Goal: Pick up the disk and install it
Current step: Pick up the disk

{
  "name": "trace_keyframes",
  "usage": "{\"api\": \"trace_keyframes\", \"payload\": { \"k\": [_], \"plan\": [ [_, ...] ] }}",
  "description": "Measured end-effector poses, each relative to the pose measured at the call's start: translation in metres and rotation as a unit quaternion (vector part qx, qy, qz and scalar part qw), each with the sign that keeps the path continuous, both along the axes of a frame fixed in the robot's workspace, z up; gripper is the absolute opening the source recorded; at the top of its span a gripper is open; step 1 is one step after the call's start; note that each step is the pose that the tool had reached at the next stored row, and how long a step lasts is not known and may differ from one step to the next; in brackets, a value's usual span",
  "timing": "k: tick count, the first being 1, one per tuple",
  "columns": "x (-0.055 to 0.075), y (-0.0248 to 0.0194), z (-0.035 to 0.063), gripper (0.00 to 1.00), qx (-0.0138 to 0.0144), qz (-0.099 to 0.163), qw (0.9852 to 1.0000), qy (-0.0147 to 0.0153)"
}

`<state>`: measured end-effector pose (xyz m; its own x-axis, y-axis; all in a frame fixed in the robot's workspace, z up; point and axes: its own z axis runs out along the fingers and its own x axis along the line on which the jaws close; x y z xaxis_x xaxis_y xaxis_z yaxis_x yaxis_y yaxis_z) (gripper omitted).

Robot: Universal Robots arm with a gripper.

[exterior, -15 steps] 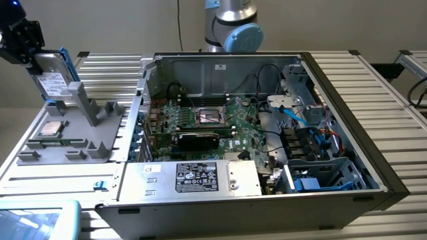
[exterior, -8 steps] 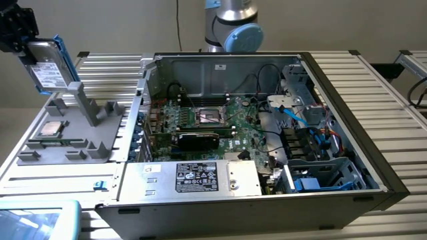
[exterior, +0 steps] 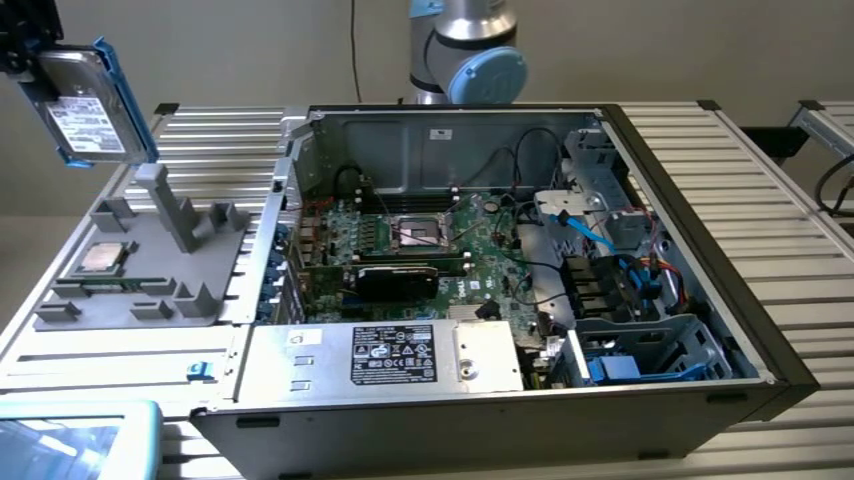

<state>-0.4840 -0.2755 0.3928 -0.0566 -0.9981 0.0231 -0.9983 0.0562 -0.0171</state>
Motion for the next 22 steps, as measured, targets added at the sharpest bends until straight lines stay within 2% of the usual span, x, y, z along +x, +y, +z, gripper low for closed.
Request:
{"api": "trace_keyframes", "payload": {
  "k": [5, 12, 17, 22],
  "plan": [
    [0.011, 0.0001, 0.0215, 0.37, 0.0, 0.0, 1.0, 0.0],
    [0.037, 0.0, 0.0405, 0.37, 0.0, 0.0, 1.0, 0.0],
    [0.051, -0.0006, 0.0468, 0.37, 0.0, 0.0, 1.0, 0.0],
    [0.062, -0.0052, 0.0513, 0.37, 0.0, 0.0, 1.0, 0.0]
  ]
}}
